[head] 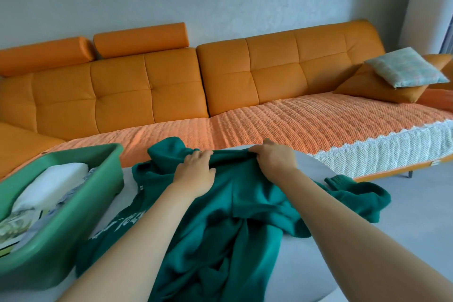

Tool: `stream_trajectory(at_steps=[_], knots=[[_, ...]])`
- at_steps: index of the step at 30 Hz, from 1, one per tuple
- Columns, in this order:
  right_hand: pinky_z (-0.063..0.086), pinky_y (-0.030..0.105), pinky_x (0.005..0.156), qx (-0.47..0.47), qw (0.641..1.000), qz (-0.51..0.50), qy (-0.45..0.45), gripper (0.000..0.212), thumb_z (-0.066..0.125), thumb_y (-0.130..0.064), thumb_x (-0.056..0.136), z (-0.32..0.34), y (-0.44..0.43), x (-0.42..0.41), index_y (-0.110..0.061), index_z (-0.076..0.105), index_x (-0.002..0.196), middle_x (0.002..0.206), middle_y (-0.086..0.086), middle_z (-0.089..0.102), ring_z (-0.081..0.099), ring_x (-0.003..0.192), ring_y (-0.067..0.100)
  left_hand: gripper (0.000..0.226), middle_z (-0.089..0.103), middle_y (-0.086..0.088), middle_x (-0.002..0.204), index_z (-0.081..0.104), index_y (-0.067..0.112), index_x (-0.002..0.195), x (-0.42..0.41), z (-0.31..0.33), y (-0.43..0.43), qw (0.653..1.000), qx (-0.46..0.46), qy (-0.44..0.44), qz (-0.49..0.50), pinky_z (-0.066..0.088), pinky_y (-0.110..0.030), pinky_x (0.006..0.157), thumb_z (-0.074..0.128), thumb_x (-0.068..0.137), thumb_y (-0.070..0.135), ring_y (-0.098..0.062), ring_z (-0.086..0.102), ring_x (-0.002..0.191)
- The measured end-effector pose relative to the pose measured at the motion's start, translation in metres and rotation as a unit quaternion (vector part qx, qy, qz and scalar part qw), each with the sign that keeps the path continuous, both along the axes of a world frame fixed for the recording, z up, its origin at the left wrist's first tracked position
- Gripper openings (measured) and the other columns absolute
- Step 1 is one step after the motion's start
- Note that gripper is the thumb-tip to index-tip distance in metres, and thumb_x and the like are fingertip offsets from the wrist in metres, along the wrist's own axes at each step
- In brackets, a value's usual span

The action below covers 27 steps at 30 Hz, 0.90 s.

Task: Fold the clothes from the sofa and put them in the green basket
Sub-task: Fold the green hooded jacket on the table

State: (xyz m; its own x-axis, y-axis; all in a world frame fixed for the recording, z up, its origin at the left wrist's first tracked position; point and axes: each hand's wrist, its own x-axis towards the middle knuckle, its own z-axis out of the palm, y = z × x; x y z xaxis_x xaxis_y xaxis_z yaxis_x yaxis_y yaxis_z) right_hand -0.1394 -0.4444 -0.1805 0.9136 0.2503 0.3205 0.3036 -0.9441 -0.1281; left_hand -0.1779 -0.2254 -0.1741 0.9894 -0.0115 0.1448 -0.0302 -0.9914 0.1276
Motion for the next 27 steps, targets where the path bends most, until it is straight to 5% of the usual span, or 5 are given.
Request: stream_trajectory(at_steps=[5,10,18,22,27], knots=[[0.039,0.029,0.063,-0.136,0.973,-0.156,0.097,0.019,0.048,-0.011,0.092,-0.006,-0.009,-0.005,-0.019,0.063,0.099,0.101,0.000,0.060,0.055,0.079,0.019,0.062,0.023,-0.003,0.162,0.021,0.039,0.154,-0.001,-0.012,0.014,0.995,0.036,0.090,0.028,0.028,-0.051,0.111,0.033,0.097,0.060,-0.030,0.023,0.146],[0.038,0.042,0.100,-0.101,0.993,-0.064,-0.003,0.044,0.052,-0.023,0.090,0.001,0.025,-0.006,-0.020,0.049,0.134,0.131,0.011,0.044,0.043,0.120,0.031,0.068,0.003,-0.002,0.168,0.012,0.042,0.157,-0.002,-0.026,0.013,0.983,0.039,0.180,0.004,0.009,-0.058,0.120,0.036,0.096,0.064,-0.030,0.000,0.153],[0.013,0.040,0.122,0.029,0.968,0.202,0.148,0.065,0.049,-0.029,0.094,-0.002,0.106,-0.013,-0.038,0.027,0.155,0.167,0.000,0.012,0.013,0.152,0.019,0.035,0.054,0.005,0.143,0.058,0.030,0.135,-0.012,-0.007,0.067,0.984,-0.165,0.061,-0.033,0.038,-0.030,0.102,0.043,0.103,0.028,-0.017,0.049,0.129],[0.012,0.049,0.121,-0.039,0.954,0.149,0.259,0.056,0.032,-0.068,0.095,-0.011,0.117,-0.001,-0.053,0.033,0.148,0.164,-0.004,0.022,0.018,0.151,0.018,0.038,0.043,0.001,0.148,0.051,0.025,0.140,-0.022,-0.013,0.113,0.988,-0.151,0.019,0.026,0.040,-0.038,0.105,0.040,0.103,0.020,-0.022,0.045,0.131],[0.032,0.048,0.107,-0.088,0.960,0.060,0.258,0.057,0.026,-0.063,0.098,-0.005,0.136,0.015,-0.029,0.060,0.130,0.139,0.000,0.056,0.048,0.129,0.026,0.050,0.042,-0.007,0.151,0.039,0.017,0.149,-0.021,-0.035,0.146,0.977,-0.171,0.068,0.111,0.042,-0.037,0.101,0.048,0.102,0.031,-0.030,0.051,0.130]])
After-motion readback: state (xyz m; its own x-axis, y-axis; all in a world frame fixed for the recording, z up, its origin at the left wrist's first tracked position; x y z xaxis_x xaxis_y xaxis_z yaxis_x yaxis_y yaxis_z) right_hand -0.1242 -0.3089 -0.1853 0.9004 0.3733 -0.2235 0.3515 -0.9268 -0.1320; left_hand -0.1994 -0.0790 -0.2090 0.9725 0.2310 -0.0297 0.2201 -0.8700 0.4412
